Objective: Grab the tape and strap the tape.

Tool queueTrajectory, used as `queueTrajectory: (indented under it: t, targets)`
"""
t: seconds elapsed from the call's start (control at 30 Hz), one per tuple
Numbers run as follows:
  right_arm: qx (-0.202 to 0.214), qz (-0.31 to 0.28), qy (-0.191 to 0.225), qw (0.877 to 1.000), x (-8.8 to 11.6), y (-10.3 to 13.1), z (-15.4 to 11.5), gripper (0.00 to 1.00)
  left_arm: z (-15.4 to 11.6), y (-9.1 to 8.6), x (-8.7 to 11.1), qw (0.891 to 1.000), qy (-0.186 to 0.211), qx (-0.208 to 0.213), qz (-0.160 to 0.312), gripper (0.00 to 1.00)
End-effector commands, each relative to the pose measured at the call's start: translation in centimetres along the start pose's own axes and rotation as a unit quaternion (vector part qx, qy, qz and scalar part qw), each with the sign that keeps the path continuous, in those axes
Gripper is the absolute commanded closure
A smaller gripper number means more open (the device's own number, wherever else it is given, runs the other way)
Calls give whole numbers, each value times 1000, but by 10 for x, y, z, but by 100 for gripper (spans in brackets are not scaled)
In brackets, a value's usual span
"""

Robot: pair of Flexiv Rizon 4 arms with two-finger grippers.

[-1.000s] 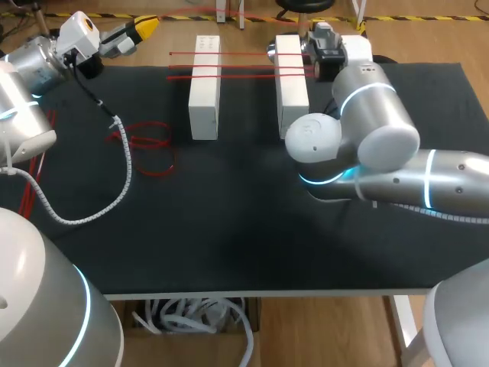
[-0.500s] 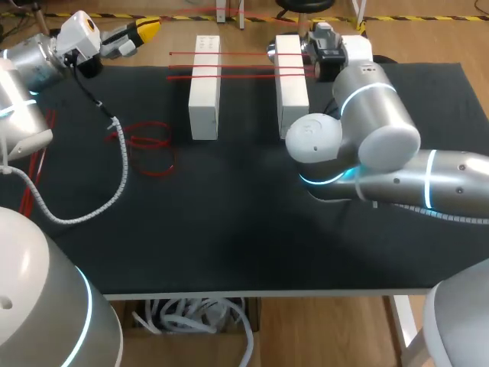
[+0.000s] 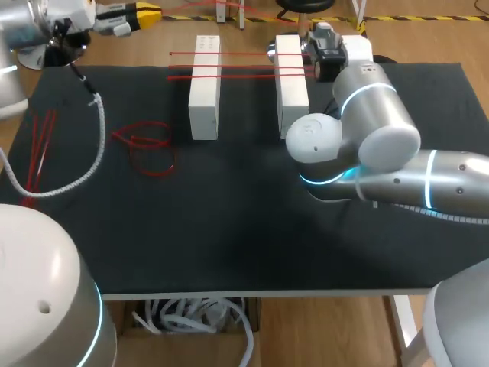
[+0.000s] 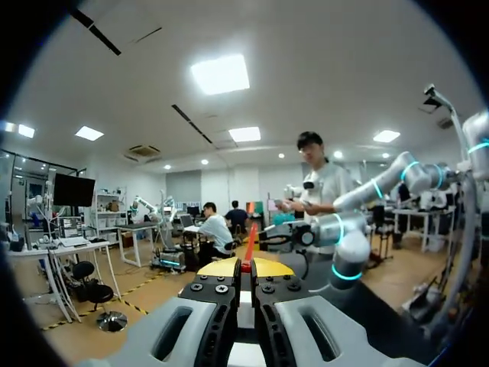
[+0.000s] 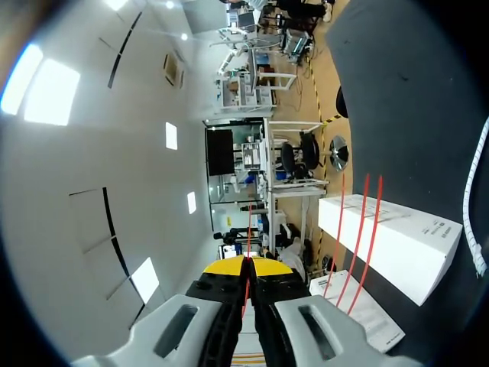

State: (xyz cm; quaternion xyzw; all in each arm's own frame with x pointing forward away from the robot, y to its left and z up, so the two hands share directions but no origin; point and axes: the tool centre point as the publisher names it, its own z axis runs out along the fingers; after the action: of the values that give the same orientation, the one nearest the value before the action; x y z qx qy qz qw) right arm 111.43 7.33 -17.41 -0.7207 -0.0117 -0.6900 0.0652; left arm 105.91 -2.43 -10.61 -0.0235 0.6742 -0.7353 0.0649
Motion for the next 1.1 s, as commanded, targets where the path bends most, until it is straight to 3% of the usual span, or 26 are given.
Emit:
queueTrajectory:
  t: [0.03,0.37,0.5,0.63,0.87,1.03,1.1]
  targets:
    - [2,-1,-3,1000,2,2,0,100,8,-12,3,997,13,-79,3,100]
    - [2,-1,-3,1000,2,2,0,100,21,-18,6,982,8,-185,39,100]
    - [2,-1,-3,1000,2,2,0,100,23,-21,5,965,-18,-253,72,100]
    - [2,-1,-3,1000,2,2,0,100,25,-30,4,951,-34,-290,103,100]
    - [2,-1,-3,1000,2,2,0,100,34,-40,6,918,-25,-367,149,100]
    - [2,-1,-3,1000,2,2,0,100,36,-43,5,902,-2,-409,136,100]
    - [2,-1,-3,1000,2,2,0,100,37,-41,3,892,26,-440,98,100]
